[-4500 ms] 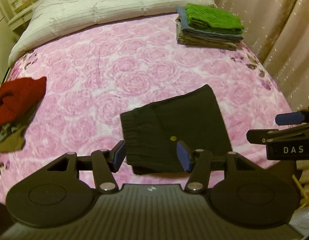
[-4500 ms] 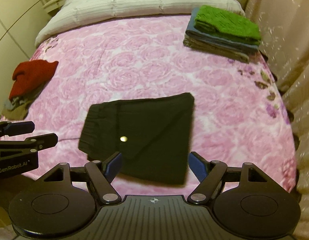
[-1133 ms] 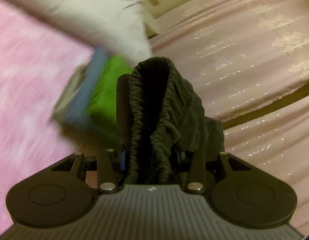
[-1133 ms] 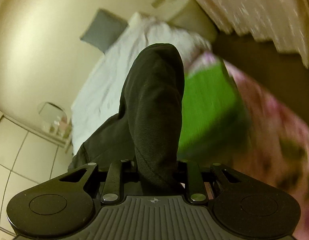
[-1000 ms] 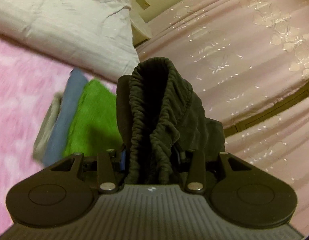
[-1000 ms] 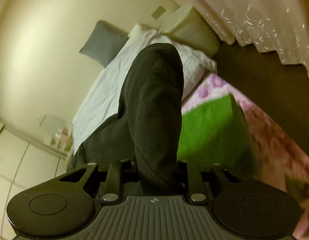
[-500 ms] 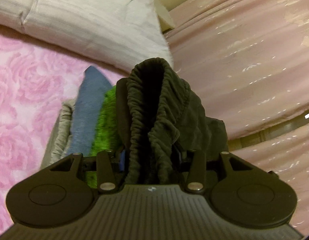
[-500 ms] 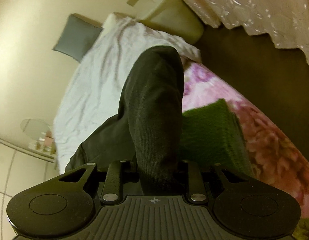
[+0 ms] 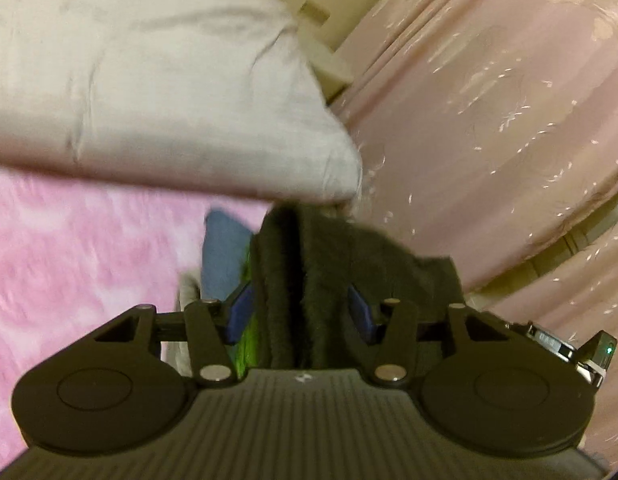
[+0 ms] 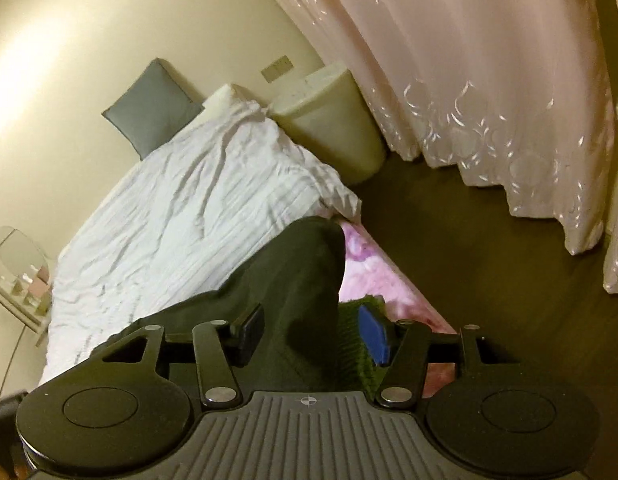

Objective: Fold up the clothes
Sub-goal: 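Lift the trousers with both grippers and carry them to the folded clothes stack, then lower the trousers onto the stack and open both grippers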

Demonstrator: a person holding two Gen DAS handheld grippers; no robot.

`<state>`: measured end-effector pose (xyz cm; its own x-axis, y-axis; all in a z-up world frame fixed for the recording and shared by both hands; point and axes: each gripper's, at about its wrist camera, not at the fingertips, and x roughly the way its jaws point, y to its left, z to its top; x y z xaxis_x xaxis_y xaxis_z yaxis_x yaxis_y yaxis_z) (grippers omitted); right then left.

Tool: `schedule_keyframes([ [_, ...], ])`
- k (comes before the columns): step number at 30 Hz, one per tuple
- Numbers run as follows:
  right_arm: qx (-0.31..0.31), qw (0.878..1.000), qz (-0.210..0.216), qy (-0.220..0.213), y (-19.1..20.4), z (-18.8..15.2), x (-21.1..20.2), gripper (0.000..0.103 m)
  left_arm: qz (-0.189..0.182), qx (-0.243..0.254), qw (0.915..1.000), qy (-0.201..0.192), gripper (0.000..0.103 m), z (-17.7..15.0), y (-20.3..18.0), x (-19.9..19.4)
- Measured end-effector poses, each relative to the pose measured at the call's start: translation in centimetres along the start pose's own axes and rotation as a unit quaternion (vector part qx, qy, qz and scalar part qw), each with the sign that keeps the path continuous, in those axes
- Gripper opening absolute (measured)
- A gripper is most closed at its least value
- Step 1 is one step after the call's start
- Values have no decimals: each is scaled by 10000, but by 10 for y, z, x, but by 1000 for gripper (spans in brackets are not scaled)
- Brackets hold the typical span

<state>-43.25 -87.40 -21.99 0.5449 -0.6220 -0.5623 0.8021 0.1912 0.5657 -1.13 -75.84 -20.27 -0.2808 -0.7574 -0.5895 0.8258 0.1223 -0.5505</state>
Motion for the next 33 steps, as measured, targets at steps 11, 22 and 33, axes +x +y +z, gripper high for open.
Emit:
schedule_keyframes([
  [11, -1757, 9824, -630, -97, 47, -13, 67, 45, 773, 1162, 9902, 68, 10, -16, -37, 60],
  [22, -2438, 9695, -269, -4, 99, -29, 86, 45, 990, 2002, 9747, 44, 12, -3, -80, 81],
  [33, -2719, 9585, -827, 242, 90, -43, 118, 46, 1310, 2296, 9642, 206, 8, -26, -76, 95],
])
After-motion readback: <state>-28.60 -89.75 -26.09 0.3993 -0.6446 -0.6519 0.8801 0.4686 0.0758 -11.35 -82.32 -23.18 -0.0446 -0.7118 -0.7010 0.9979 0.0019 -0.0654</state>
